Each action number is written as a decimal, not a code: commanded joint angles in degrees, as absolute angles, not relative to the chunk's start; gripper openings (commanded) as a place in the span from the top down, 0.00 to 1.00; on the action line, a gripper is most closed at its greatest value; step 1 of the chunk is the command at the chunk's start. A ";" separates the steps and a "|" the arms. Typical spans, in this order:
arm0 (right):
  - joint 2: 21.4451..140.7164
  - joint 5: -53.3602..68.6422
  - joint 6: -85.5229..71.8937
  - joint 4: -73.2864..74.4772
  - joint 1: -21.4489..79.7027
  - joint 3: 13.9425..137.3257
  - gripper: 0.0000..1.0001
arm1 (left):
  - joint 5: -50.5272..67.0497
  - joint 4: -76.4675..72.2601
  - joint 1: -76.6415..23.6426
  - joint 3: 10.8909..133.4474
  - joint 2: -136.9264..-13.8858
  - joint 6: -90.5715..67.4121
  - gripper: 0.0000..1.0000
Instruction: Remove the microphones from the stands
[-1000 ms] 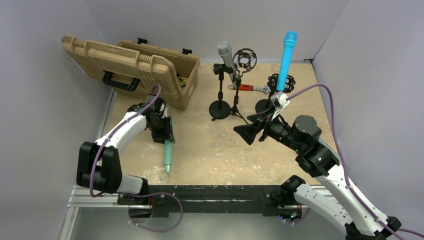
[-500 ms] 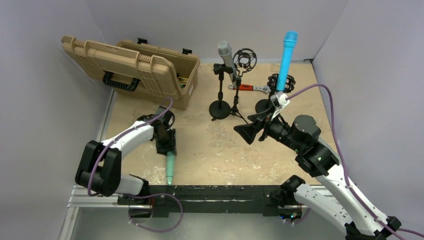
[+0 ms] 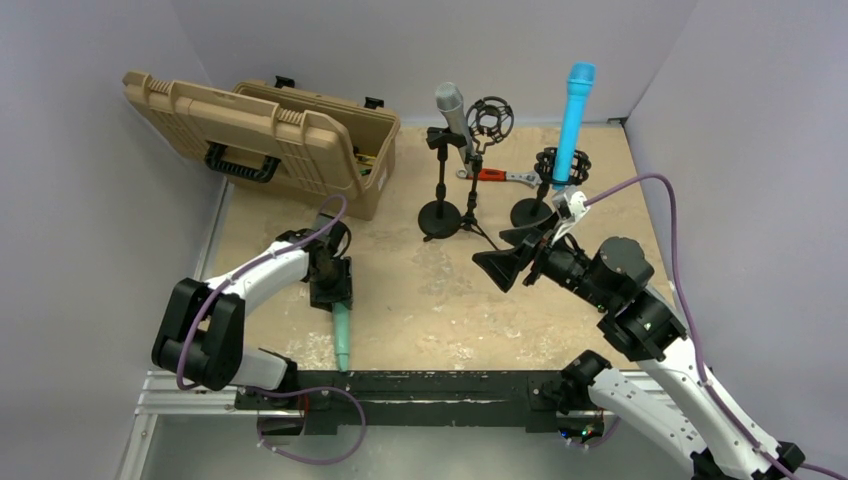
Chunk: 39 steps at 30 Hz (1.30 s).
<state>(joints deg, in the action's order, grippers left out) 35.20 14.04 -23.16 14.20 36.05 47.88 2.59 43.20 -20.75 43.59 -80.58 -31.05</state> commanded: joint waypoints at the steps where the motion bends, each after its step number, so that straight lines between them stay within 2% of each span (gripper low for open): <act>1: 34.71 13.71 -23.69 11.93 36.24 47.75 0.12 | 1.82 42.66 -21.51 44.47 -80.42 -32.20 0.53; 6: 34.17 13.38 -23.75 12.43 36.16 47.68 0.12 | 1.43 43.08 -21.53 44.56 -79.24 -32.24 0.51; 14: 34.86 11.57 -22.80 14.25 36.23 48.83 0.12 | 1.18 46.21 -21.62 45.45 -71.24 -32.55 0.42; 16: 35.45 10.63 -22.41 14.94 36.25 49.14 0.12 | 2.37 48.14 -21.60 46.01 -66.93 -32.87 0.33; 19: 36.37 7.87 -21.98 16.24 36.23 49.63 0.12 | 5.45 49.70 -22.11 46.89 -58.34 -33.15 0.30; 20: 36.49 6.93 -21.97 16.45 36.16 49.73 0.12 | 6.81 49.44 -22.22 47.05 -54.62 -32.88 0.26; 23: 36.79 4.60 -22.21 16.62 36.27 50.07 0.12 | 10.17 45.35 -22.60 46.91 -43.83 -31.00 0.15; 26: 37.15 2.27 -22.69 16.88 36.23 51.20 0.12 | 14.84 38.88 -22.96 48.09 -36.50 -30.12 0.12; 31: 38.03 -4.38 -22.70 19.47 36.23 54.89 0.12 | 20.99 30.44 -26.54 57.77 -40.67 -27.82 0.11; 36: 39.37 -13.25 -21.30 23.84 36.27 60.03 0.13 | 16.41 29.38 -35.42 72.28 -49.75 -18.25 0.10; 39: 41.19 -20.47 -19.98 27.79 36.22 63.76 0.13 | 16.83 28.43 -36.83 76.56 -53.90 -14.28 0.10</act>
<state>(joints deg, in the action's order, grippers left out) 39.59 -8.82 -22.31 23.31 36.05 58.02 16.69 32.84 -34.87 70.76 -50.17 -22.63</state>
